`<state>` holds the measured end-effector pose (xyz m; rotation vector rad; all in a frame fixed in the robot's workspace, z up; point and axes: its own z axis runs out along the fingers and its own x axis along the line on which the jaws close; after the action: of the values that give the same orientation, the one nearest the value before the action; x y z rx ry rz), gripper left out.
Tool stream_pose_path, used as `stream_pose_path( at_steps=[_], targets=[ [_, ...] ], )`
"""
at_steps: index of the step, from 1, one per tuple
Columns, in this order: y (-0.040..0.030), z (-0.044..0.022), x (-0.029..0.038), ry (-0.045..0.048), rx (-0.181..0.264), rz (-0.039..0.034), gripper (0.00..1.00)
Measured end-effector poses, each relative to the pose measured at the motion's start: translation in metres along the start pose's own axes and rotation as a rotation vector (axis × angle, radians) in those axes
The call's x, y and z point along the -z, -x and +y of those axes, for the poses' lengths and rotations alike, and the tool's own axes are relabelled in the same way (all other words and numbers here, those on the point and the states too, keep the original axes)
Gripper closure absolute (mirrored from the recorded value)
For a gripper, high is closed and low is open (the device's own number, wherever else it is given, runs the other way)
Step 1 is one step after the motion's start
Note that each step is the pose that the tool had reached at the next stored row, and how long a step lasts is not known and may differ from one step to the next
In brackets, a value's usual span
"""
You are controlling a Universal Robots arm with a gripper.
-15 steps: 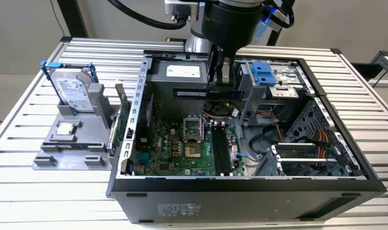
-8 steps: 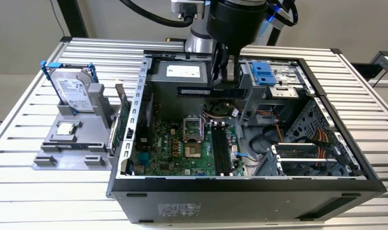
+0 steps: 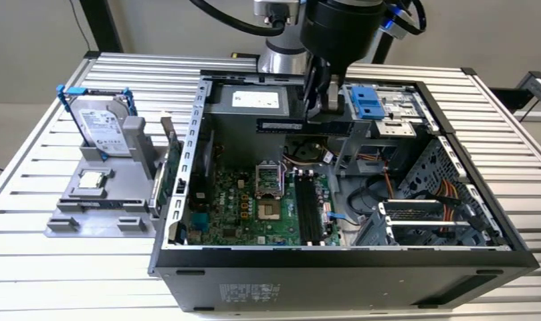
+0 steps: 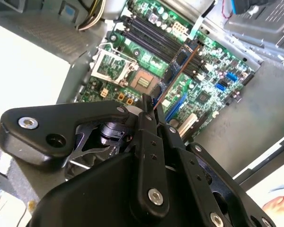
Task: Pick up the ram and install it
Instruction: 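Pick up the ram and move it above insertion slot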
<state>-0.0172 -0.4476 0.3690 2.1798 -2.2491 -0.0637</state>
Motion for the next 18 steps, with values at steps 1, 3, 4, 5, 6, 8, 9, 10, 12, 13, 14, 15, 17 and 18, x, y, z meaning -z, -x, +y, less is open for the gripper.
stream_pose_path(
  at_steps=[1, 3, 4, 5, 6, 8, 9, 10, 12, 13, 14, 15, 17, 18],
  targets=[
    [0.0002, -0.0025, 0.0001, 0.0000, 0.000, 0.0001, 1.00],
    [0.0007, -0.0076, 0.0003, 0.0000, 0.000, 0.0000, 1.00],
    [0.0009, -0.0101, 0.0003, 0.0000, -0.001, 0.0000, 1.00],
    [0.0011, -0.0125, 0.0004, 0.0000, -0.001, 0.0000, 1.00],
    [0.0013, -0.0150, 0.0005, 0.0000, -0.001, 0.0001, 1.00],
    [0.0016, -0.0196, 0.0006, 0.0000, -0.001, -0.0001, 1.00],
    [0.0018, -0.0219, 0.0007, 0.0000, -0.002, -0.0001, 1.00],
    [0.0020, -0.0241, 0.0008, 0.0000, -0.002, -0.0001, 1.00],
    [0.0022, -0.0279, 0.0009, 0.0000, -0.003, -0.0001, 1.00],
    [0.0023, -0.0299, 0.0010, -0.0001, -0.003, -0.0001, 1.00],
    [0.0024, -0.0318, 0.0011, -0.0001, -0.003, 0.0000, 1.00],
    [0.0025, -0.0338, 0.0012, -0.0001, -0.004, -0.0001, 1.00],
    [0.0026, -0.0374, 0.0013, -0.0001, -0.004, -0.0002, 1.00],
    [0.0026, -0.0390, 0.0013, -0.0001, -0.005, -0.0002, 1.00]
  ],
)
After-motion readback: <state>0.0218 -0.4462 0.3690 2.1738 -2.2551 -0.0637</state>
